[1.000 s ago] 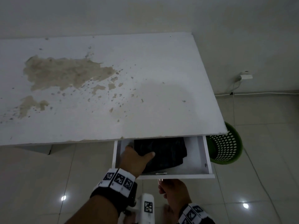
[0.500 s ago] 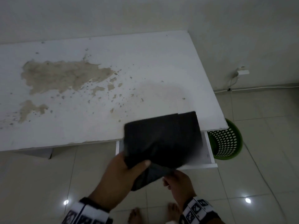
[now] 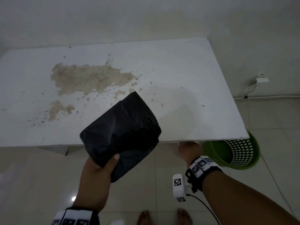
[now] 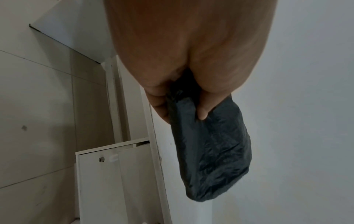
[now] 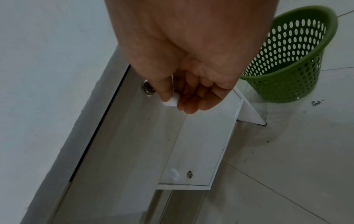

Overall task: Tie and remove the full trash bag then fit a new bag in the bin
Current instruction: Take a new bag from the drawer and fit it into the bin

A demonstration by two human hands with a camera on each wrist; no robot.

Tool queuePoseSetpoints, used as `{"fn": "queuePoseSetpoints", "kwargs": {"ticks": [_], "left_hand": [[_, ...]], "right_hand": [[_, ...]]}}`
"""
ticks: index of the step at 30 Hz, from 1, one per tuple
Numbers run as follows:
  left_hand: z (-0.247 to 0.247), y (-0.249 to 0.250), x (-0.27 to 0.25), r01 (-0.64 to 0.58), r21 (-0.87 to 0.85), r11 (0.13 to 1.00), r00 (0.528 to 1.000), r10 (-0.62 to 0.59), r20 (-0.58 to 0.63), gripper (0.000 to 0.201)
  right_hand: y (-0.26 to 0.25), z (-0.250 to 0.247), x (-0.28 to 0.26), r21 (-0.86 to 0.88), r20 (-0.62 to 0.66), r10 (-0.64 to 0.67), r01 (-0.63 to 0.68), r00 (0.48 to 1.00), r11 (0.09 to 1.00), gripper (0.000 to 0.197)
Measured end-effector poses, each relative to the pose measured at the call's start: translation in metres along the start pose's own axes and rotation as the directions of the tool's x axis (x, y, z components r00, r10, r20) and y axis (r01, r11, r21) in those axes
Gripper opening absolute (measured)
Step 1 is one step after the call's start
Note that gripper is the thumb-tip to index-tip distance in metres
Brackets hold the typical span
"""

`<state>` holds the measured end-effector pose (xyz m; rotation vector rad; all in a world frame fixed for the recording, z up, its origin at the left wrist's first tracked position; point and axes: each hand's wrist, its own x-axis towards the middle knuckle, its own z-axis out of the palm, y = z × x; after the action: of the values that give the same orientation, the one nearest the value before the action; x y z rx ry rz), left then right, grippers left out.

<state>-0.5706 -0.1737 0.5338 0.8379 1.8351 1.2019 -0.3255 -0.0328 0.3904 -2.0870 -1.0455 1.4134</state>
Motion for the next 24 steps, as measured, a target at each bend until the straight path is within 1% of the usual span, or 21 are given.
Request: {"fn": "queuePoseSetpoints", "kwargs": {"ticks": [1,2,4,5,6,8,10,11,12,13,14,15,16,17,18,19,20,21,22,23,24], "left_hand": [[0.0,0.002,0.0,0.011,-0.008,1.0,1.0,-0.011,0.019,0.032],[0.002,0.004,0.0,0.024,-0.02,1.0,0.999,-0.024,0.039,0.032],[0.005,0.008,0.0,0.064,-0.079,0.995,0.993,-0.056,0.105,0.032],[0.008,0.01,0.001,0.093,-0.126,0.988,0.986,-0.074,0.15,0.034],[0.01,0.013,0.001,0.135,-0.177,0.975,0.975,-0.099,0.201,0.037],[0.019,0.02,0.001,0.237,-0.234,0.943,0.939,-0.16,0.306,0.039],[0.029,0.025,0.004,0.29,-0.225,0.93,0.903,-0.188,0.385,0.038],[0.035,0.026,0.005,0.283,-0.192,0.94,0.89,-0.183,0.417,0.037],[0.04,0.027,0.006,0.263,-0.151,0.953,0.876,-0.17,0.452,0.036],[0.046,0.029,0.006,0.24,-0.111,0.964,0.857,-0.156,0.492,0.036],[0.053,0.031,0.005,0.219,-0.082,0.972,0.836,-0.143,0.53,0.035],[0.059,0.033,0.004,0.195,-0.058,0.979,0.817,-0.13,0.561,0.036],[0.068,0.035,0.002,0.166,-0.041,0.985,0.81,-0.112,0.576,0.038],[0.077,0.036,0.0,0.127,-0.022,0.992,0.817,-0.092,0.57,0.041],[0.087,0.037,-0.002,0.094,0.001,0.996,0.833,-0.079,0.548,0.045],[0.097,0.039,-0.006,0.068,0.035,0.997,0.854,-0.077,0.515,0.052],[0.107,0.043,-0.011,0.037,0.078,0.996,0.881,-0.069,0.468,0.059],[0.117,0.046,-0.016,-0.013,0.117,0.993,0.908,-0.038,0.417,0.06],[0.126,0.052,-0.024,-0.091,0.144,0.985,0.929,0.032,0.37,0.052],[0.133,0.058,-0.031,-0.187,0.154,0.97,0.93,0.124,0.346,0.04],[0.14,0.066,-0.04,-0.271,0.156,0.95,0.909,0.2,0.365,0.028]], "right_hand": [[0.0,0.0,0.005,-0.046,0.039,0.036,-0.034,0.999,0.998,0.021],[0.003,0.0,0.006,-0.095,0.049,0.021,-0.016,0.999,0.995,0.02],[0.001,-0.003,-0.01,0.109,0.032,0.087,-0.09,0.996,0.99,0.022],[0.004,-0.005,-0.021,0.134,0.054,0.091,-0.097,0.994,0.986,0.027],[0.006,-0.007,-0.035,0.24,0.085,0.144,-0.161,0.986,0.957,0.032],[0.005,-0.017,-0.072,0.416,0.204,0.162,-0.235,0.966,0.878,0.041],[-0.004,-0.033,-0.108,0.557,0.334,0.018,-0.213,0.942,0.803,0.05],[-0.011,-0.042,-0.123,0.64,0.375,-0.078,-0.197,0.924,0.743,0.052],[-0.02,-0.054,-0.137,0.707,0.396,-0.172,-0.181,0.902,0.684,0.055],[-0.027,-0.067,-0.149,0.772,0.388,-0.262,-0.157,0.883,0.616,0.059],[-0.034,-0.078,-0.159,0.803,0.363,-0.322,-0.118,0.875,0.585,0.059],[-0.038,-0.088,-0.168,0.804,0.338,-0.356,-0.071,0.871,0.59,0.051],[-0.04,-0.097,-0.174,0.765,0.296,-0.368,0.012,0.882,0.644,0.041],[-0.043,-0.107,-0.181,0.69,0.234,-0.371,0.116,0.899,0.715,0.034],[-0.043,-0.115,-0.185,0.603,0.142,-0.377,0.223,0.915,0.766,0.031],[-0.042,-0.126,-0.19,0.525,0.041,-0.398,0.319,0.917,0.789,0.028],[-0.039,-0.135,-0.194,0.458,-0.064,-0.417,0.398,0.907,0.795,0.026],[-0.037,-0.145,-0.199,0.393,-0.163,-0.43,0.458,0.888,0.797,0.024],[-0.034,-0.154,-0.204,0.319,-0.254,-0.444,0.507,0.86,0.801,0.023],[-0.03,-0.163,-0.207,0.234,-0.321,-0.456,0.537,0.83,0.811,0.024],[-0.026,-0.172,-0.211,0.15,-0.362,-0.478,0.556,0.8,0.817,0.027]]}}
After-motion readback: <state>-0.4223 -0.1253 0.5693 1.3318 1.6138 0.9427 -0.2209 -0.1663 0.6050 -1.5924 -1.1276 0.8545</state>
